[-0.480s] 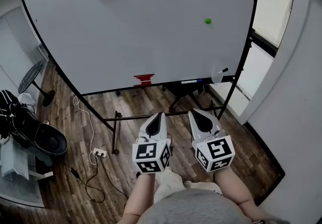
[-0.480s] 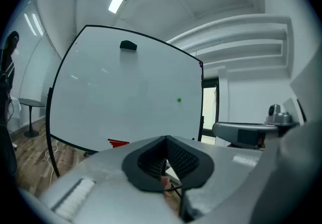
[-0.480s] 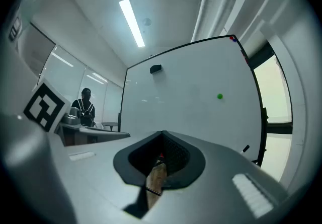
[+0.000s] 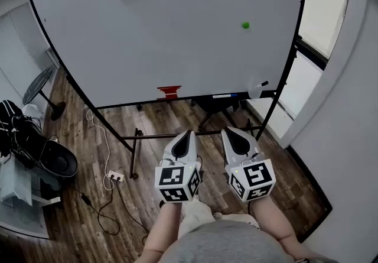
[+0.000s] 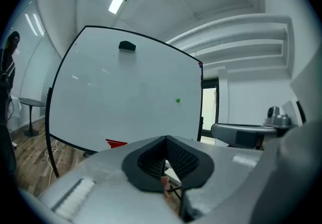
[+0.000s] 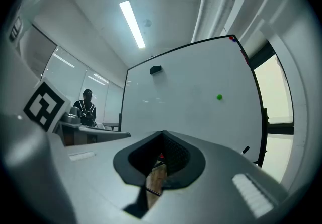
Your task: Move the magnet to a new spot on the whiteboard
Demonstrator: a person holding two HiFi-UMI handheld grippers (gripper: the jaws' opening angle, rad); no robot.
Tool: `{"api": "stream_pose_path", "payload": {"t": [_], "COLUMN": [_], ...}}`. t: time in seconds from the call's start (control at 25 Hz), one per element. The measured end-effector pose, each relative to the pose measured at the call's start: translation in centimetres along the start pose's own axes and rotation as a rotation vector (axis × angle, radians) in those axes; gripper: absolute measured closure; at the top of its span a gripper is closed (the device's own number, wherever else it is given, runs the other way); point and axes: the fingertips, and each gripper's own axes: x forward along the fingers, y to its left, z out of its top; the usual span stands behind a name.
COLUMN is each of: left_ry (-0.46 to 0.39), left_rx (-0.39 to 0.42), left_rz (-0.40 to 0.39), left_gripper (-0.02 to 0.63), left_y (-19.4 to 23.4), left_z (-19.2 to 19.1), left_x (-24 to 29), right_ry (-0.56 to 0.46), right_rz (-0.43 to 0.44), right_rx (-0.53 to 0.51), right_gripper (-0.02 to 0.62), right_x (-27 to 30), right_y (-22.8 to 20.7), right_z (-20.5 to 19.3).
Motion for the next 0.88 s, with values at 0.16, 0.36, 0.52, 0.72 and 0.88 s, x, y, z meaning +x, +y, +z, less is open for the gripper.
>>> {"api": "stream_pose_path", "payload": {"t": [0.16, 0.36, 0.52, 0.72, 0.88], "left_ry": [-0.003, -0.001, 0.007, 0.013, 0.012], "left_rx": [0.014, 0.023, 0.014, 0.013, 0.0], "left_rz": [0.0, -0.01, -0.02, -0.034, -0.044], "left_gripper": [0.601, 0.601, 0.601, 0.601, 0.601], "left_y": [-0.6, -1.4, -2.0, -2.4, -2.6], "left_z": [0.2, 0.0, -0.2, -0.2, -0.1], "left_x": [-0.2, -0.4, -0.5, 0.0, 0.9], "right_ry": [-0.015, -0.03, -0.019, -0.003, 0.007], "right_rz": [0.026, 0.024, 0.026, 0.01, 0.001], "right_rx": [0.055, 0.037, 0.05, 0.043, 0.026], "right_gripper": [0.597, 0.597, 0.597, 0.597, 0.597], "right_x": [-0.3, -0.8, -1.3, -1.3, -1.1], "right_y": [0.0, -0.2, -0.3, -0.9, -2.0], "right_z": [0.2, 0.2, -0.3, -0.6, -0.6]}}
